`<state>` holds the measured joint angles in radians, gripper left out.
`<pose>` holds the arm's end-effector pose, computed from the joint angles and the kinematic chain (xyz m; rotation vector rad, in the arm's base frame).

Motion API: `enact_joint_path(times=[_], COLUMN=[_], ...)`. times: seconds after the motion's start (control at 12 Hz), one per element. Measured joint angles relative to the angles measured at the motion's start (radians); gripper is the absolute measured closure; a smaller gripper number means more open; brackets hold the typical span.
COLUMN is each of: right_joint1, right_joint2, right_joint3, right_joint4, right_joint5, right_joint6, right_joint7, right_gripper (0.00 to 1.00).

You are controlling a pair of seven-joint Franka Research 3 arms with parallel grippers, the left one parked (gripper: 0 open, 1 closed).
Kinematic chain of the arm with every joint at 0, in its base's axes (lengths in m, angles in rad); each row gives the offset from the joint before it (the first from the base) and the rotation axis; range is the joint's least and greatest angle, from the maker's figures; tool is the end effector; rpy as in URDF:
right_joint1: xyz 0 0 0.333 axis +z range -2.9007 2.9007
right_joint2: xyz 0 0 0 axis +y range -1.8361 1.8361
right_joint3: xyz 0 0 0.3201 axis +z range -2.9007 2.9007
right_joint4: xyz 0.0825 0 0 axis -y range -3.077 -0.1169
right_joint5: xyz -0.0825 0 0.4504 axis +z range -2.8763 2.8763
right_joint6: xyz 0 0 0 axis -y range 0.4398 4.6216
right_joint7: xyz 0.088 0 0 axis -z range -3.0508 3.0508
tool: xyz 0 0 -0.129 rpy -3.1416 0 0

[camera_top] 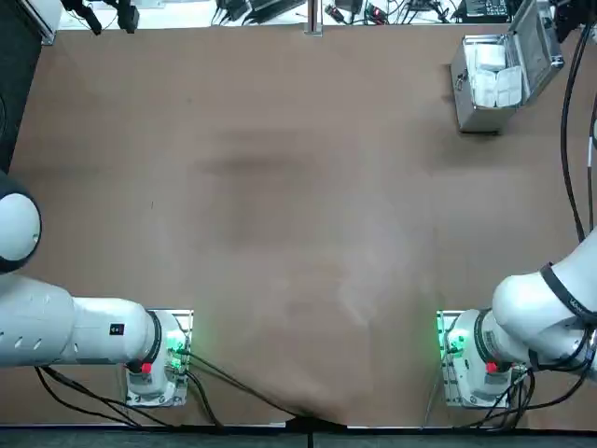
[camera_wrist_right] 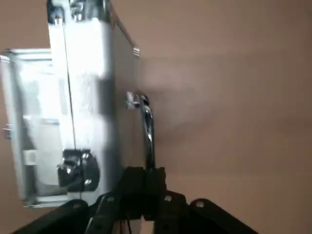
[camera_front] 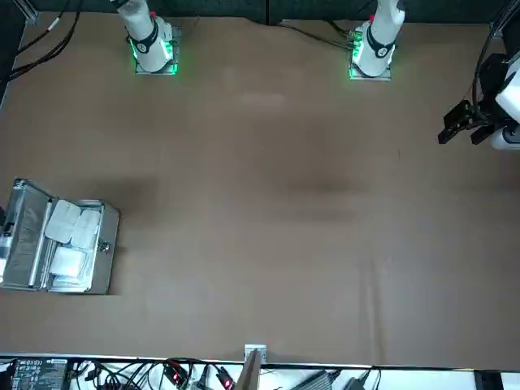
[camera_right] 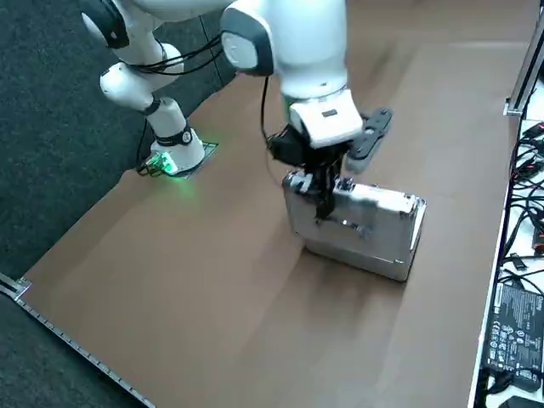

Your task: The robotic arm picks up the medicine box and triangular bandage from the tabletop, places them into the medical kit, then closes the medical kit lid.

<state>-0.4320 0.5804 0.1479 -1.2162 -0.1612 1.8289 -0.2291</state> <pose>0.7497 -0.2626 0.4126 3.0575 -0.0646 0.0264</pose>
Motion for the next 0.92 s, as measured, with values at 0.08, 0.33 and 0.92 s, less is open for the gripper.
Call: enact_joint_path(times=[0.08, 0.33, 0.92], right_joint1=[0.016, 0.086, 0.185], right_joint2=[-0.001, -0.011, -0.061], right_joint3=[0.003, 0.007, 0.008], right_joint4=[0.001, 0.004, 0.004], right_joint5=[0.015, 0.052, 0.055], right_joint6=[0.0, -0.004, -0.031], right_joint7=[0.0, 0.011, 0.076], right_gripper=[0.99, 0.99, 0.99])
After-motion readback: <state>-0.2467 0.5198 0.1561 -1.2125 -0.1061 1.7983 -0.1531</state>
